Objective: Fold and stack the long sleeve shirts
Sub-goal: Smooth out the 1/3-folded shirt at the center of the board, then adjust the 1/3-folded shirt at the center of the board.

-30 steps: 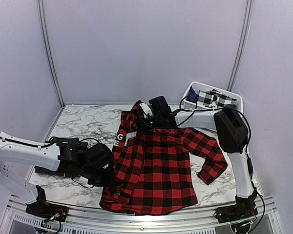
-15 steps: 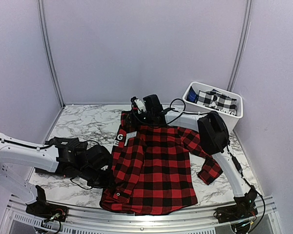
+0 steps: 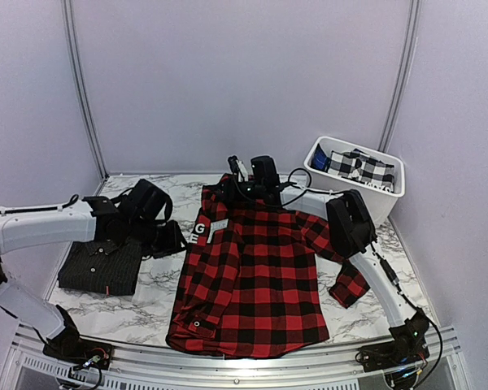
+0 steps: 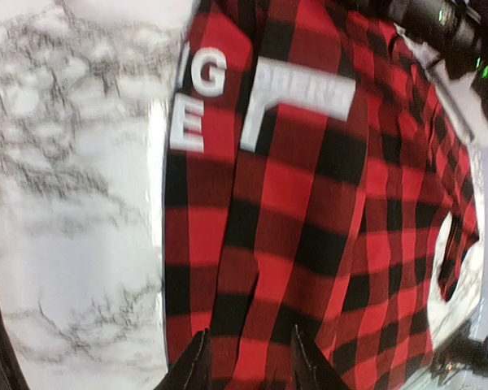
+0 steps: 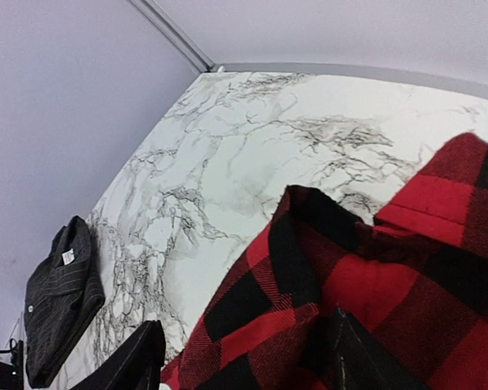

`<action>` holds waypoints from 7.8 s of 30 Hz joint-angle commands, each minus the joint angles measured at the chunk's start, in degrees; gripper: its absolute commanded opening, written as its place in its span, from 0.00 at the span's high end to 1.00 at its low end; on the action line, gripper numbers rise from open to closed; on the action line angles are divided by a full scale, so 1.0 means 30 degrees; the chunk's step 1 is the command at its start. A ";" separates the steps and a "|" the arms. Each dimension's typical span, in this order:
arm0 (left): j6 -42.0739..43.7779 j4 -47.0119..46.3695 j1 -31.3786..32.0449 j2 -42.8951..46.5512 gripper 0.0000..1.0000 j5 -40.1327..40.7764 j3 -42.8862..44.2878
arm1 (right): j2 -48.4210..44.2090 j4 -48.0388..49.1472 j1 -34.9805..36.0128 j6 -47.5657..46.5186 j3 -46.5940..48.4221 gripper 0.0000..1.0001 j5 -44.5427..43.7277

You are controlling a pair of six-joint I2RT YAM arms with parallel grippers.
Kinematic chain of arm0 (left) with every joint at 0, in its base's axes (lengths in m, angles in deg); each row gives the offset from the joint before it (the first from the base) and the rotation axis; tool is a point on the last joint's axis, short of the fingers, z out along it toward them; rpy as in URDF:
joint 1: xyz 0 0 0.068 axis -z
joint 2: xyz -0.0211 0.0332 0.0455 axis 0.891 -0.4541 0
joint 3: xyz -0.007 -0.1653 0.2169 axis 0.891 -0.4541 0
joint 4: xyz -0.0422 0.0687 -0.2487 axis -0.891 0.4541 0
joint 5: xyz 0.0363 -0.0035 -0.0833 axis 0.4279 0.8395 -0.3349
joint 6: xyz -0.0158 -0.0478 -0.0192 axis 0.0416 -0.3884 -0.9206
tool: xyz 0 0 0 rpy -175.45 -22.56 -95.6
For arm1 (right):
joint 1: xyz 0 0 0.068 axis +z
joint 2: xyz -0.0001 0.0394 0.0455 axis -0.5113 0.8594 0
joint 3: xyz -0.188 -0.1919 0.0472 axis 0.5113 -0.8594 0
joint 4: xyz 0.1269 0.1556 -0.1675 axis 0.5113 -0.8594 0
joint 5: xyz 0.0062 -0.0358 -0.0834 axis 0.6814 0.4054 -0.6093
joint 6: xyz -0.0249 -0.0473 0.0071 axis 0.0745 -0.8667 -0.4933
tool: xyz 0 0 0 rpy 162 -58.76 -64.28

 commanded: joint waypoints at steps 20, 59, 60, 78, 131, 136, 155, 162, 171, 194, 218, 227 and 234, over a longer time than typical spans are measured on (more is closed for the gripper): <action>0.4306 -0.3737 -0.6630 -1.4440 0.69 -0.5092 1.1867 | -0.0395 0.3264 -0.0157 0.4173 -0.0608 1.00 0.0391; 0.4627 -0.4178 -0.6447 -1.1507 0.72 -0.5534 0.9275 | -1.1406 -0.1908 0.0204 -0.1183 -1.3512 0.53 -0.6853; 0.4679 -0.4156 -0.6190 -1.1345 0.72 -0.5584 0.9061 | -1.1914 -0.1778 0.0219 -0.1187 -1.4336 0.55 -0.6752; 0.5372 -0.2931 -0.4014 -1.5111 0.59 -0.3632 1.1704 | -1.5496 -0.0444 0.1563 -0.1156 -2.0087 0.59 -0.7370; 0.4923 -0.3619 -0.3854 -1.6963 0.71 -0.5352 1.4193 | -1.1757 -0.2050 0.3040 -0.1510 -1.8053 0.62 -0.8019; 0.4485 -0.4159 -0.3823 -1.6376 0.86 -0.5488 1.3700 | -1.1689 -0.2086 0.3065 -0.1504 -1.7951 0.63 -0.8126; 0.4156 -0.4282 -0.4564 -1.3533 1.00 -0.3069 1.1266 | -1.1442 -0.2348 0.3098 -0.1626 -1.7427 0.68 -0.8487; 0.4211 -0.3448 -0.4780 -1.4020 1.00 -0.2581 1.1473 | -1.0928 -0.2481 0.3124 -0.1647 -1.6764 0.74 -0.8349; 0.4507 -0.3096 -0.4907 -1.4532 1.00 -0.2758 1.1825 | -1.1446 -0.3317 0.3182 -0.1642 -1.6733 1.00 -0.9814; 0.5066 -0.1816 -0.5256 -1.4607 0.70 -0.1331 1.2878 | -1.2542 -0.5241 0.3183 -0.2101 -1.6498 0.93 -1.1958; 0.1229 -0.6378 0.1262 -0.5193 0.90 -0.1335 -0.1331 | -1.1819 -0.4079 0.5489 -0.2421 -1.6446 0.72 -1.1787; -0.1203 -0.7344 0.3640 -0.4690 0.93 -0.0725 -0.4376 | -1.1696 -0.3769 0.6006 -0.2645 -1.8120 0.61 -1.1747; -0.3790 -0.7049 0.5713 -0.2894 0.93 -0.0061 -0.6781 | -1.2599 -0.3932 0.8042 -0.2167 -1.9024 0.54 -1.1525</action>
